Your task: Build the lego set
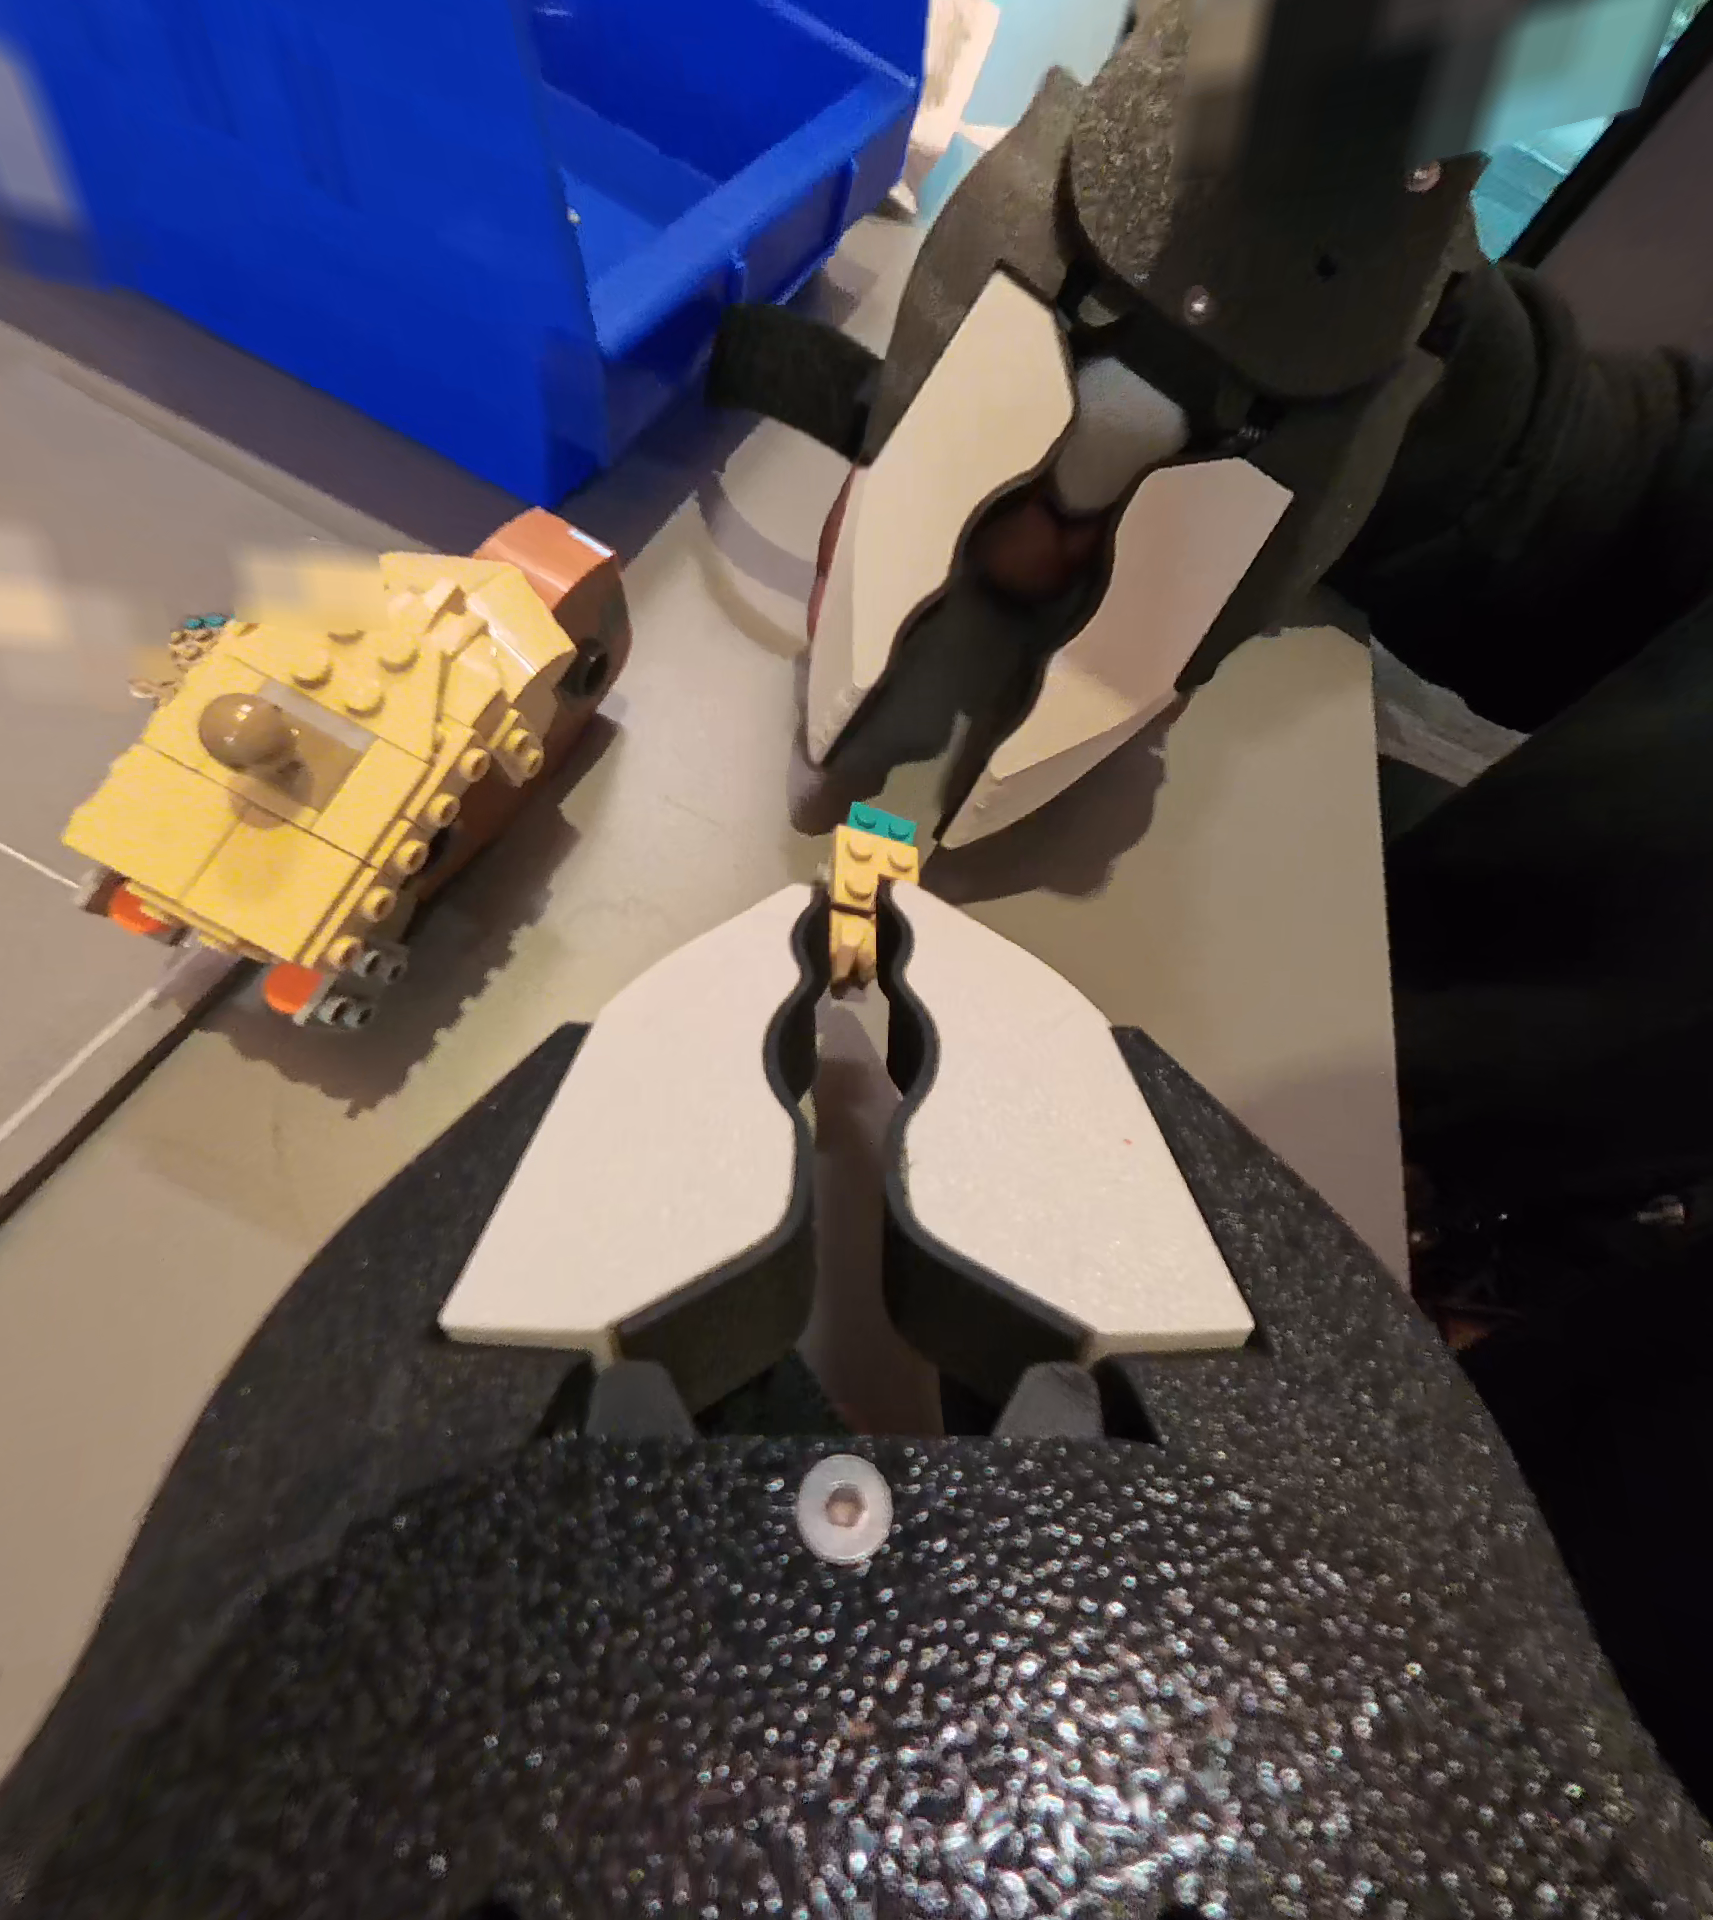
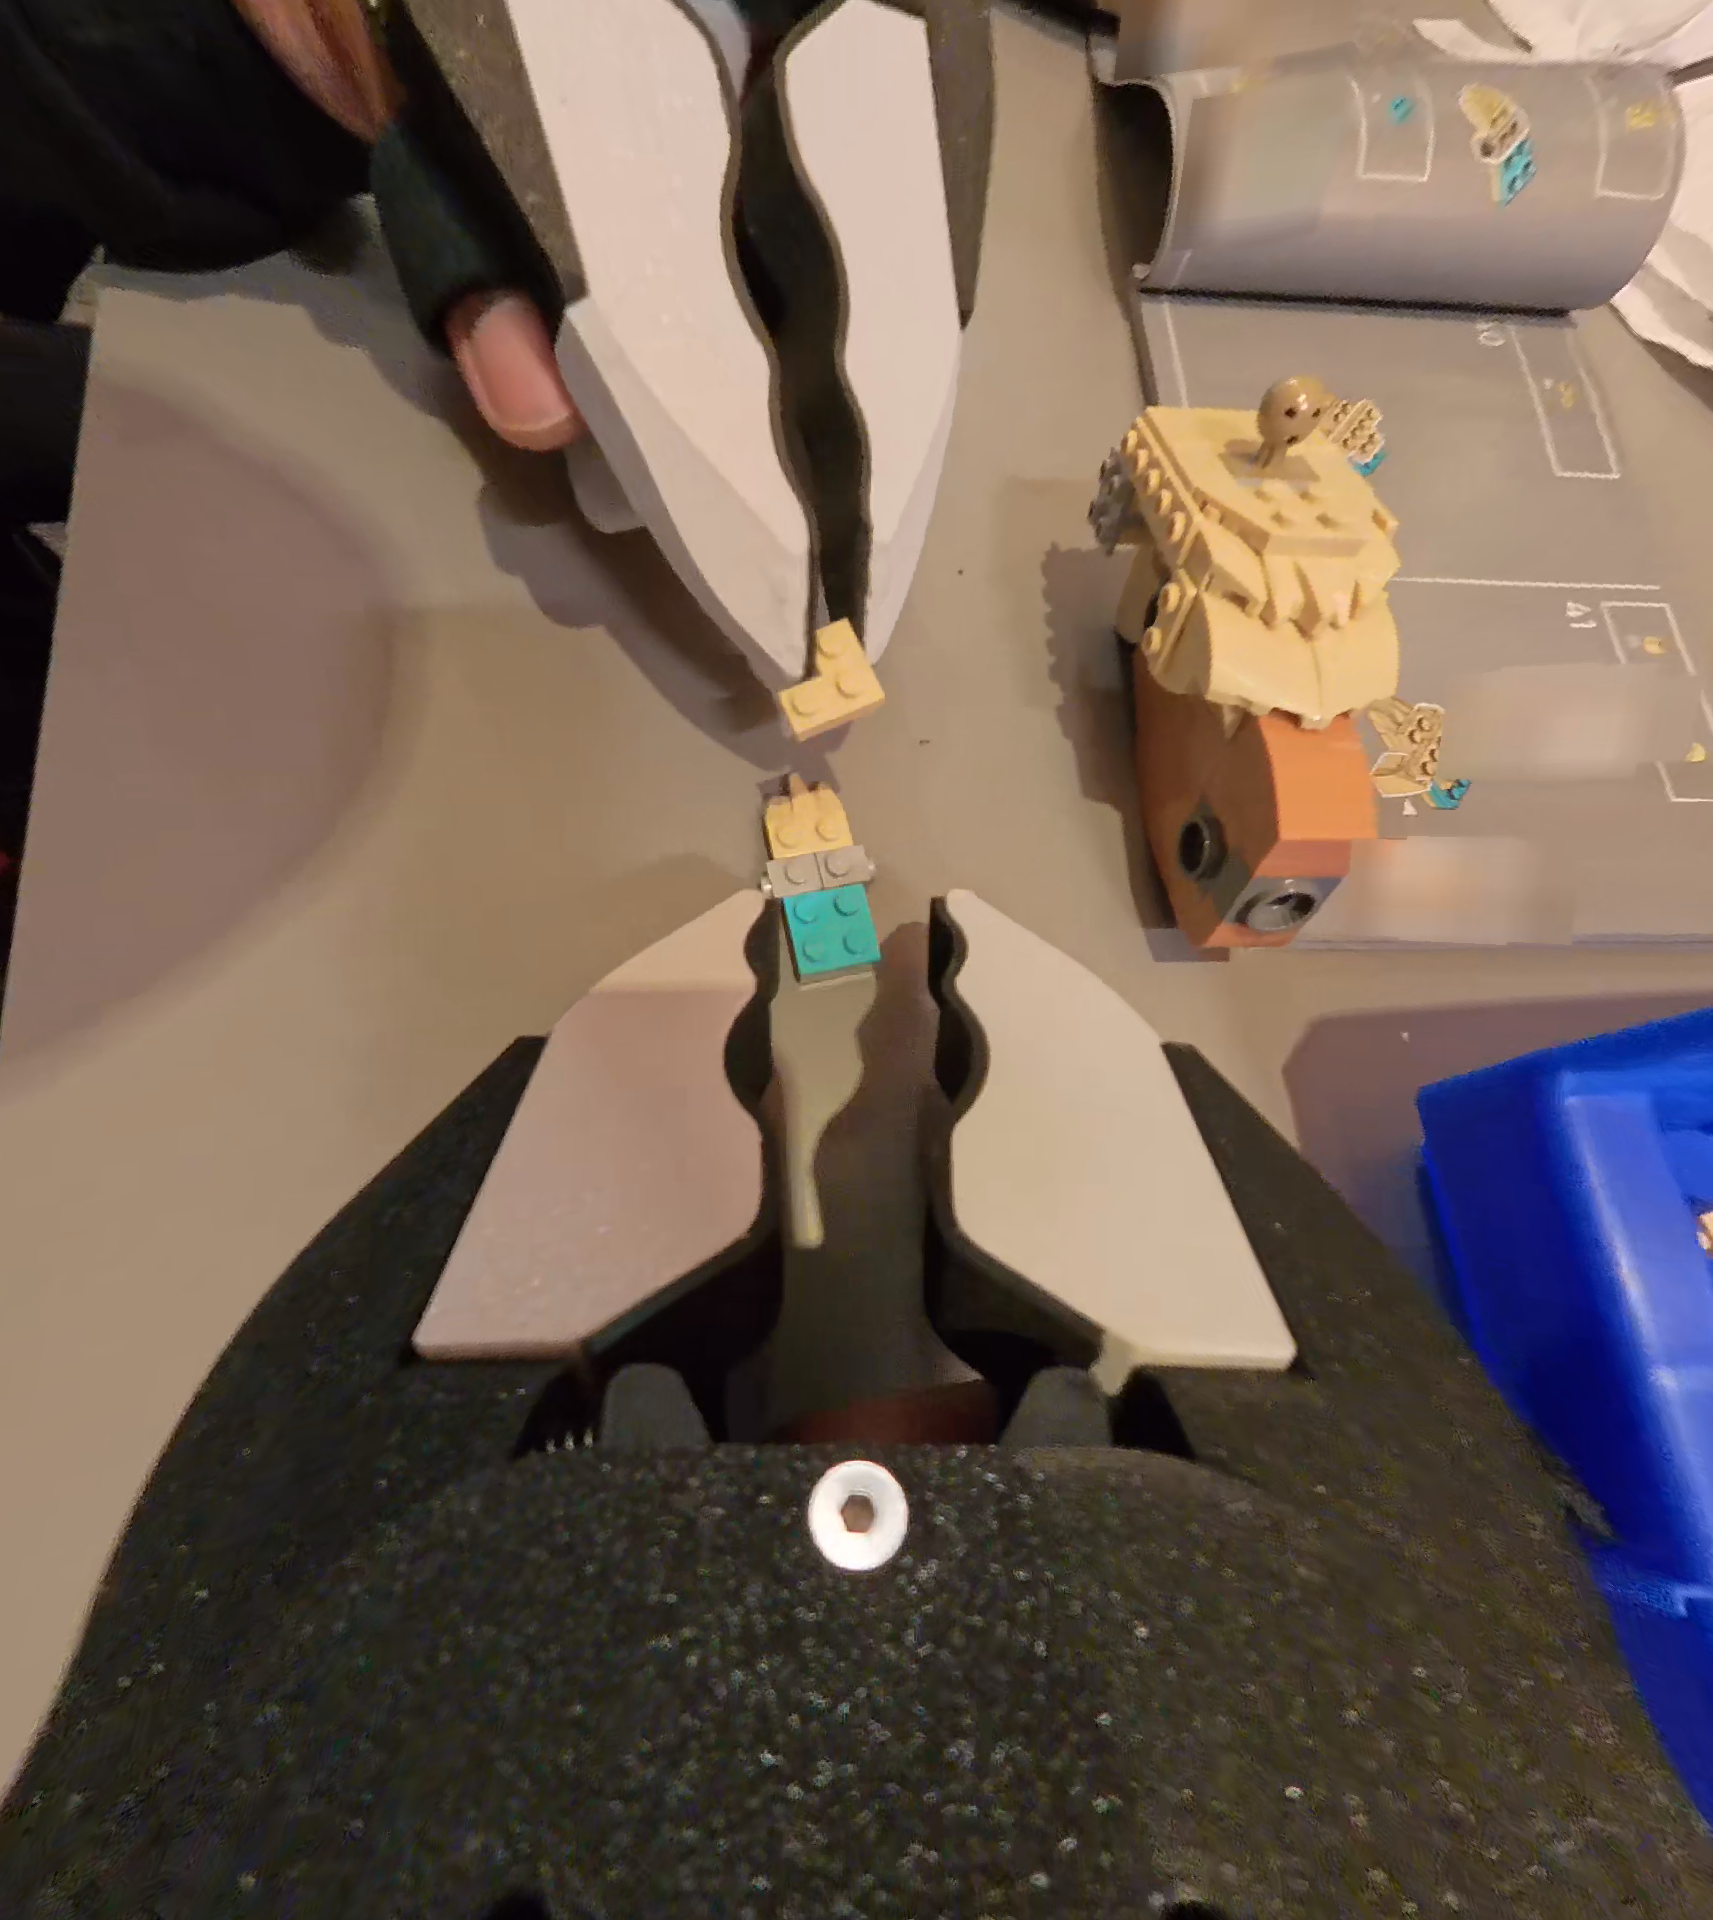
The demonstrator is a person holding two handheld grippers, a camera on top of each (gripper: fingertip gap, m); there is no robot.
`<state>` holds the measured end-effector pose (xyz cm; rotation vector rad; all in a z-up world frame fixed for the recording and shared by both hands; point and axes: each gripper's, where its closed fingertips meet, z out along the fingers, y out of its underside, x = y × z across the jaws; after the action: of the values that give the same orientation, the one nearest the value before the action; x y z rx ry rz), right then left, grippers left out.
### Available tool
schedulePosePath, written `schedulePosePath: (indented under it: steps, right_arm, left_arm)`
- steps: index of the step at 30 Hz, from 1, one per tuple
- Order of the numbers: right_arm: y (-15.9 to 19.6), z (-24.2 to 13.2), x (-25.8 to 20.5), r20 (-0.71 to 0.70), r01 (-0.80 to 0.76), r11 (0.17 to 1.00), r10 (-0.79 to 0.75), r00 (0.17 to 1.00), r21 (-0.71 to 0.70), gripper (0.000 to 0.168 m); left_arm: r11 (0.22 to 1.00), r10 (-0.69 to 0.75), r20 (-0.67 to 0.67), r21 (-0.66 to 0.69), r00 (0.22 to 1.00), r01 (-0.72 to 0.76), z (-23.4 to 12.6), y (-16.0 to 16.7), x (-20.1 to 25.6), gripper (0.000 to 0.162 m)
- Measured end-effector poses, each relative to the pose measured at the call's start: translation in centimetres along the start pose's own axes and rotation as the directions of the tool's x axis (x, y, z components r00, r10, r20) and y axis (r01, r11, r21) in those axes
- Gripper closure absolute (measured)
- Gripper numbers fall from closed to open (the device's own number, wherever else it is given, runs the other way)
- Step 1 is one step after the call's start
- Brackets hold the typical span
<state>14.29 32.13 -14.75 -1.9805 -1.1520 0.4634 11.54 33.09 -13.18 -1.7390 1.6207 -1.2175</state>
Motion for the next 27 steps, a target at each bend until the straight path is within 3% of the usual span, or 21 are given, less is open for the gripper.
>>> schedulePosePath:
  steps: [8, 19, 27]
  right_arm:
    - [-2.1, -0.5, 0.7, -0.240, 0.017, 0.993, 0.011, 0.971, 0.115, 0.142]
    - [-3.0, -0.7, -1.1, -0.207, 0.076, 0.984, -0.041, 0.977, 0.164, 0.150]
    - [-2.2, -0.6, -1.3, -0.200, 0.111, 0.986, -0.085, 0.976, 0.123, 0.157]
  left_arm:
    - [0.990, -0.108, 0.134, 0.100, 0.985, 0.095, 0.2, -0.7, 0.3, 0.154]
    - [0.986, -0.127, 0.215, 0.135, 0.968, 0.099, 0.6, -0.8, 1.2, 0.154]
    - [0.991, -0.104, 0.214, 0.106, 0.971, 0.083, 1.1, -0.5, 2.0, 0.154]
